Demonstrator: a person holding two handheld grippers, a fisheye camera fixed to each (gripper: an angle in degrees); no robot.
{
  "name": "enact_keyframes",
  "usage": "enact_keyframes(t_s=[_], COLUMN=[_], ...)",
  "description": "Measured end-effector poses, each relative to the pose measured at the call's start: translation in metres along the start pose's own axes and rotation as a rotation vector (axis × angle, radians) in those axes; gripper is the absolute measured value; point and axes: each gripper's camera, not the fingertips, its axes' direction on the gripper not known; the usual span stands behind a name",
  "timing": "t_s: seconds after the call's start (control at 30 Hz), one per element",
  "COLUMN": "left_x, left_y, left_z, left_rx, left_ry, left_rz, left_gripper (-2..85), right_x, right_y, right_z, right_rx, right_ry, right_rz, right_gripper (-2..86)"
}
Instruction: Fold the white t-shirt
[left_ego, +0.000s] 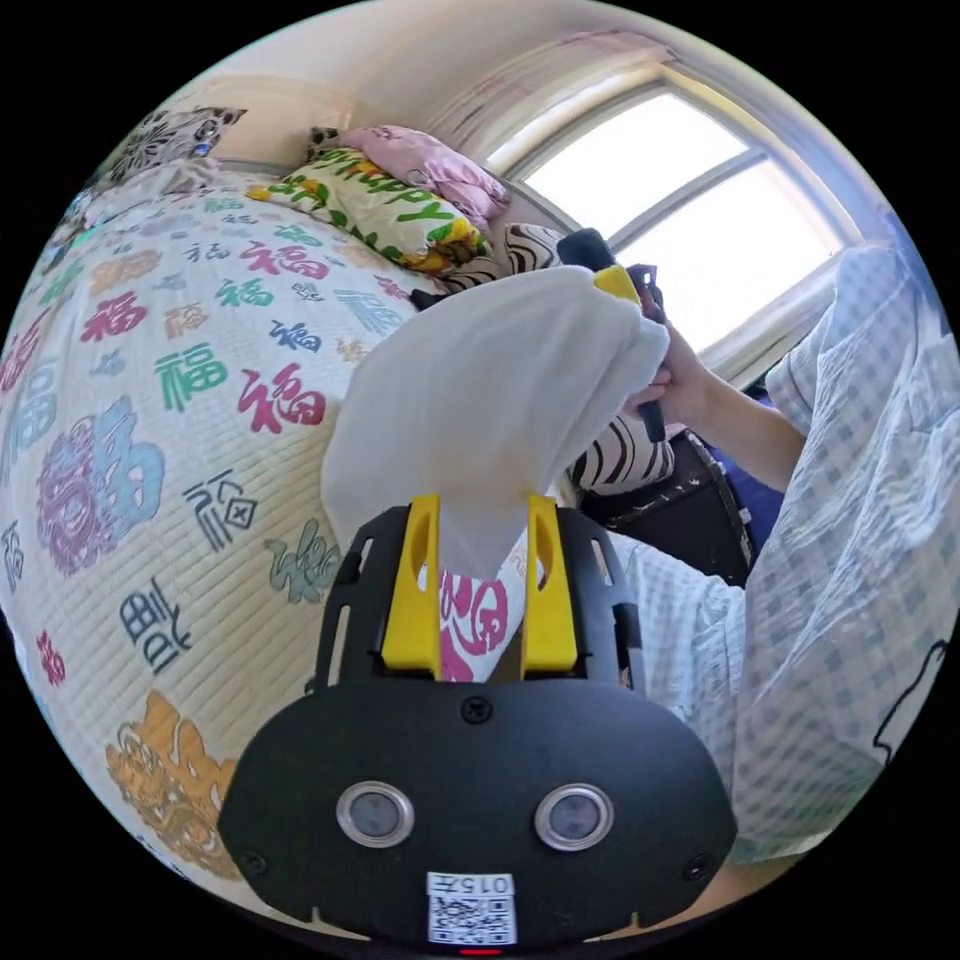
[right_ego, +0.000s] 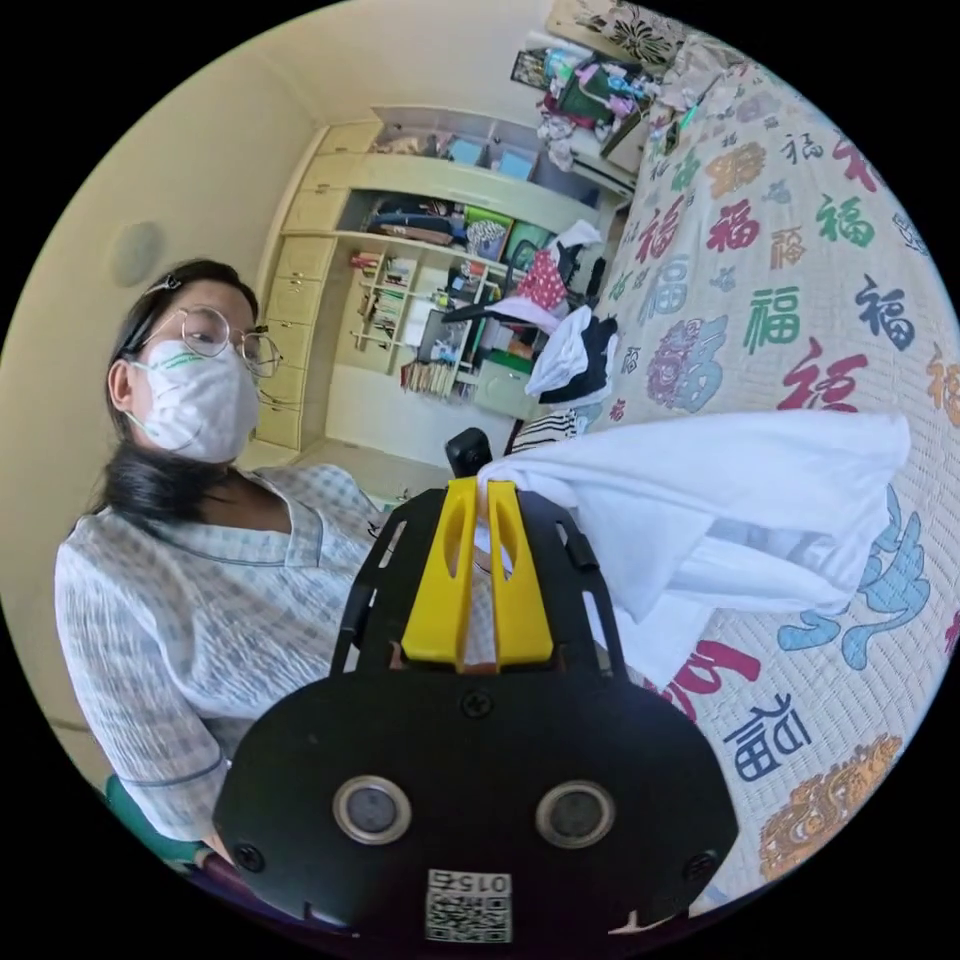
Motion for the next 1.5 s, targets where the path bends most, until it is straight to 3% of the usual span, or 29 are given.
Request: enact_keyframes(t_s=[0.13,0.33,0.47,0.63,0.7,0.8,0.87,1.07,1.27,1.3,1.37,1.5], left_x=[-0.006,-0.009,-0.009,-0.013,-0.014,-0.013,-0.008,0.018,0.007,0.009,0.009,-0.002], left_y=[0.01,0.054,0.085,0.153,0.183,0.227,0.243,0.203,0.141,0.138,0.136,0.152], left_z=[0.015,0.01,-0.005,-0.052,-0.064,-0.066,-0.06,-0.018,0.102,0.114,0.118,0.06], left_rx=[0.023,0.171,0.326,0.611,0.63,0.46,0.372,0.178,-0.333,-0.364,-0.375,-0.109], left_ry=[-0.001,-0.006,0.033,0.113,0.063,-0.132,-0.184,-0.337,-0.707,-0.799,-0.797,-0.538], left_rz=[-0.012,-0.071,-0.146,-0.374,-0.477,-0.663,-0.68,-0.464,-0.31,-0.263,-0.264,-0.327], left_gripper=[2.0,-0.2,-0.4,-0.4,-0.2,0.8,2.4,15.5,18.5,17.8,16.3,6.1], right_x=[0.002,-0.008,-0.043,-0.087,-0.094,-0.098,-0.1,-0.107,-0.142,-0.147,-0.174,-0.212], right_y=[0.04,0.114,0.153,0.217,0.245,0.297,0.334,0.366,0.334,0.324,0.278,0.205], right_z=[-0.017,-0.056,-0.058,-0.086,-0.096,-0.106,-0.108,-0.1,-0.101,-0.103,-0.107,-0.107], right_rx=[0.093,0.335,0.314,0.488,0.51,0.551,0.589,0.593,0.535,0.516,0.403,0.191], right_ry=[-0.052,-0.138,0.123,0.29,0.37,0.403,0.383,0.413,0.385,0.377,0.356,0.524], right_rz=[-0.05,-0.187,-0.236,-0.172,-0.094,0.037,0.114,0.187,0.103,0.1,0.049,0.053], right_gripper=[2.4,1.4,-0.1,-0.6,-0.6,-0.6,-0.6,-0.6,-0.6,-0.6,-0.6,-0.6])
